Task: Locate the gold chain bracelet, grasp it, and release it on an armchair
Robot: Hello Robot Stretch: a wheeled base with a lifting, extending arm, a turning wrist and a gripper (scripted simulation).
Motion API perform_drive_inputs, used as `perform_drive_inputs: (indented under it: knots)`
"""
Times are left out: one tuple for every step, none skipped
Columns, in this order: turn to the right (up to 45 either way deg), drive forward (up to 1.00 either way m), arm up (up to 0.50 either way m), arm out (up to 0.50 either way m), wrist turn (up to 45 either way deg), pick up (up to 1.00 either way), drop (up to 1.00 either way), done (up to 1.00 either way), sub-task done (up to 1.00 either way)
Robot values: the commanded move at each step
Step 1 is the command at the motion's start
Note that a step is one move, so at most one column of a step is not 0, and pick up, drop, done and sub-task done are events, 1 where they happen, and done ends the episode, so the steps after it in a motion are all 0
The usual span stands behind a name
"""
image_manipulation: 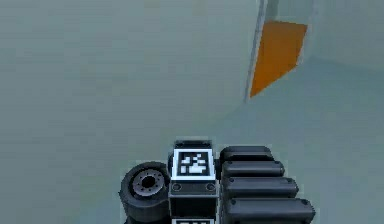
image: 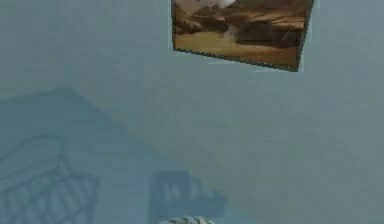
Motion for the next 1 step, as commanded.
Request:
perform_drive_inputs:
  knots:
    - [0.0, 0.50, 0.00, 0.00, 0.0, 0.00, 0.00, 0.00, 0.00]
